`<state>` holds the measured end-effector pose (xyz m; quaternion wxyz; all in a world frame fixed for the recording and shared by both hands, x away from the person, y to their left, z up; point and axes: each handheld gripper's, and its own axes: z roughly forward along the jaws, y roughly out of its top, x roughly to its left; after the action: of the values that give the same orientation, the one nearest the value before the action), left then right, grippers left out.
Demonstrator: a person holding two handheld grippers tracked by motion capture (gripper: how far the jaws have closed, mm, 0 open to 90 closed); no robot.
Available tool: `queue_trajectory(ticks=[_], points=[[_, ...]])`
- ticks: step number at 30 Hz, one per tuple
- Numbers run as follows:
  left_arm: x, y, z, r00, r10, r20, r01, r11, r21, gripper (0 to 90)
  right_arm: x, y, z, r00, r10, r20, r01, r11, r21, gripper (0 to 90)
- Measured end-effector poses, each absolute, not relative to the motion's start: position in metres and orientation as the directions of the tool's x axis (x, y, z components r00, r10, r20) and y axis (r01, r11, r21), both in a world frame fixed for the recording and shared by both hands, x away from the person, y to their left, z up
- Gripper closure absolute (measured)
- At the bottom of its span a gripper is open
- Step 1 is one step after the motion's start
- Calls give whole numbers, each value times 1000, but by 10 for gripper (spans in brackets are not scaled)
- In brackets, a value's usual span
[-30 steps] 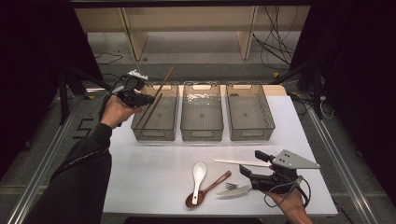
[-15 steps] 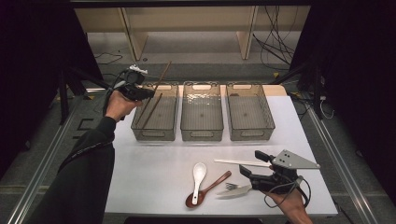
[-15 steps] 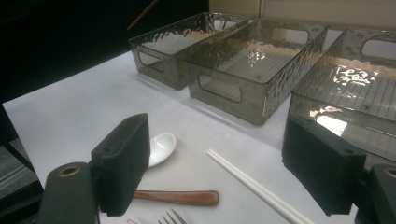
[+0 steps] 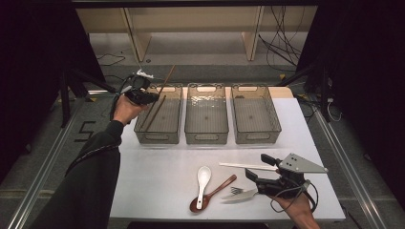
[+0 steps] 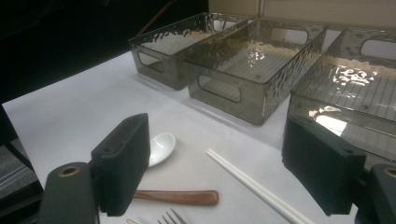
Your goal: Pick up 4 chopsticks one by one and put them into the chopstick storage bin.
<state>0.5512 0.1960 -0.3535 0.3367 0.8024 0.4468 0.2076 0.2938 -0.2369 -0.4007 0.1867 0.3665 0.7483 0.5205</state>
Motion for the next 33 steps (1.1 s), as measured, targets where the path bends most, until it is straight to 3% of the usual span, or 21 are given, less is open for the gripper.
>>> queue_trajectory(ticks=[33], points=[[552, 207, -386, 464, 884, 47, 620, -362, 696, 830, 294, -237, -401, -662, 742, 110, 355, 181, 917, 246]])
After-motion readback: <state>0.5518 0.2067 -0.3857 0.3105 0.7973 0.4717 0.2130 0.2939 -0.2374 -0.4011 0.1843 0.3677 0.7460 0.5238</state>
